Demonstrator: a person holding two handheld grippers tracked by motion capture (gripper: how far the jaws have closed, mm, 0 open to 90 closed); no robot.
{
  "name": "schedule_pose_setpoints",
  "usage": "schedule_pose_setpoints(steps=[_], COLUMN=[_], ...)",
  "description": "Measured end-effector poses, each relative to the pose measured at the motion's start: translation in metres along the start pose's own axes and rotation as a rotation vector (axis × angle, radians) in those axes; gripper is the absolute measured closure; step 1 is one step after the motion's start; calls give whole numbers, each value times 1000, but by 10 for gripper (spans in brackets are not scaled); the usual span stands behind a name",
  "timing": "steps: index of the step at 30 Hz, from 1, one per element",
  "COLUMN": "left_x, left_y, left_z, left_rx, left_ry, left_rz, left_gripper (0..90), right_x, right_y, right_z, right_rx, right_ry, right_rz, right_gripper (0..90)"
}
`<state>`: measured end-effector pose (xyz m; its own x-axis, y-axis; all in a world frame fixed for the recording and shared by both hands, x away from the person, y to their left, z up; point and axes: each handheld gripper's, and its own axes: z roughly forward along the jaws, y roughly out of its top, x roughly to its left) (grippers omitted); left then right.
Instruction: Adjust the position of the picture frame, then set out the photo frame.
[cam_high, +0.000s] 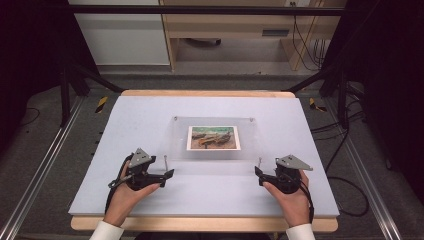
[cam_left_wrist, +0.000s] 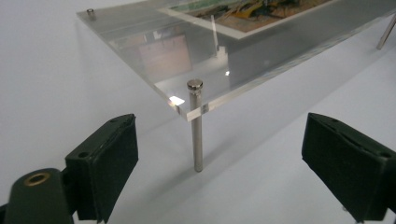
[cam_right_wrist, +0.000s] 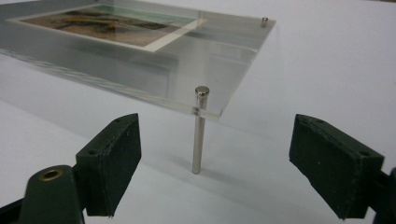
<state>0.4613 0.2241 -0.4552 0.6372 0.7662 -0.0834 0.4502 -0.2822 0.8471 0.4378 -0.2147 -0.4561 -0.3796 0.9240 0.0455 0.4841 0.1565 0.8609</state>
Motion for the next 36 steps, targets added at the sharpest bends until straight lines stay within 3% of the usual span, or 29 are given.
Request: schedule_pose_setpoints(steps=[4,18,23,27,30,34,36], left_x=[1,2,1,3,5,11,14], left_y=[4,9,18,34,44,56,60], left_z=[-4,-15,-22,-22,-16,-9,-3], left_rx=[-49,-121,-139,-128,-75,-61,-40], left_ry=[-16,-27,-32,-27,-17,-8,10], left_rz=[-5,-19,-34,-37,-23,-41,-47], left_gripper=[75,66,69,80,85,140,147], right_x=[0,-2,0,3,4,5,4], right_y=[3,8,12,23,37,51,58], right_z=[-3,-9,-11,-12,-10,-2,3], right_rx=[-26,-76,-82,-86,-76,-23,11], right_ry=[-5,-24,-28,-26,-11,61,68], right_rz=[14,41,35,14,-6,-53,-74], right_gripper=[153,148,150,147,154,155,153])
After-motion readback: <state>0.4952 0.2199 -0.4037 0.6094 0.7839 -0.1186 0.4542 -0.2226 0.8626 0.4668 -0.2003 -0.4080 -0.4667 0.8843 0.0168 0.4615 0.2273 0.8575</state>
